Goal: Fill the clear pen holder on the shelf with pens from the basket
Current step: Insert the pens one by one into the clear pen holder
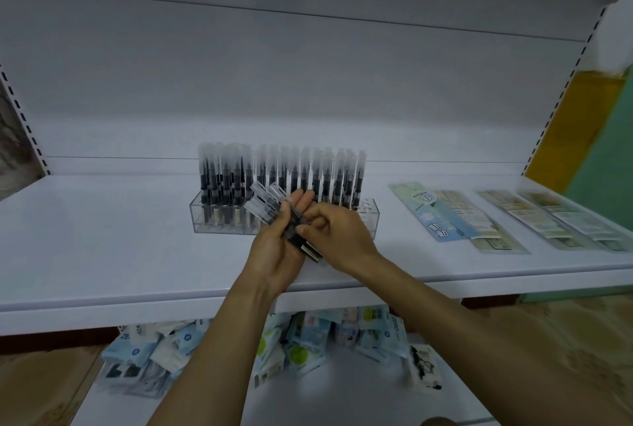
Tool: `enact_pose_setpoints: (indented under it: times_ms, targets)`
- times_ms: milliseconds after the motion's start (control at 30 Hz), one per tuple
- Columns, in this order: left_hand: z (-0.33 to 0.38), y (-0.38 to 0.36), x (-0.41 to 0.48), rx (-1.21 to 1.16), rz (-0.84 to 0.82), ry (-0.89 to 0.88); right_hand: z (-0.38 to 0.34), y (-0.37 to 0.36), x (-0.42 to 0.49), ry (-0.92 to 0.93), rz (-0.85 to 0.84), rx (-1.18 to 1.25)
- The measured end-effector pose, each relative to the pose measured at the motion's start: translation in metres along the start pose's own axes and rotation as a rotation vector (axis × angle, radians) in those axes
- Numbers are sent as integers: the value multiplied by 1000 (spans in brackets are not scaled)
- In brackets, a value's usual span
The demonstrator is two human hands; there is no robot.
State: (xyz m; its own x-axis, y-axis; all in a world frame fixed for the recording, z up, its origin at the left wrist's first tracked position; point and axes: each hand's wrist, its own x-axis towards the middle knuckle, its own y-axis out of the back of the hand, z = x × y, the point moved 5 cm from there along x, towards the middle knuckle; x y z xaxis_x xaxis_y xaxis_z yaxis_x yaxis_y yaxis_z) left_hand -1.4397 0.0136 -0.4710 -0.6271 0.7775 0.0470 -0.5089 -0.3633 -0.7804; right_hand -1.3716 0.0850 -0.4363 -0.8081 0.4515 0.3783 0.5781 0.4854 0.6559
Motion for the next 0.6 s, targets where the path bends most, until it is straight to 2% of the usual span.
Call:
enact_pose_setpoints:
  times_ms: [167, 400, 600]
  targets:
    - [-1, 0, 1, -10, -17, 12, 0, 6, -2, 12, 35, 1]
    - [-1, 5, 4, -17, 6, 8, 20, 60, -2, -125, 412, 411]
    - [-1, 6, 4, -35, 27, 17, 39, 82, 5, -181, 575, 450]
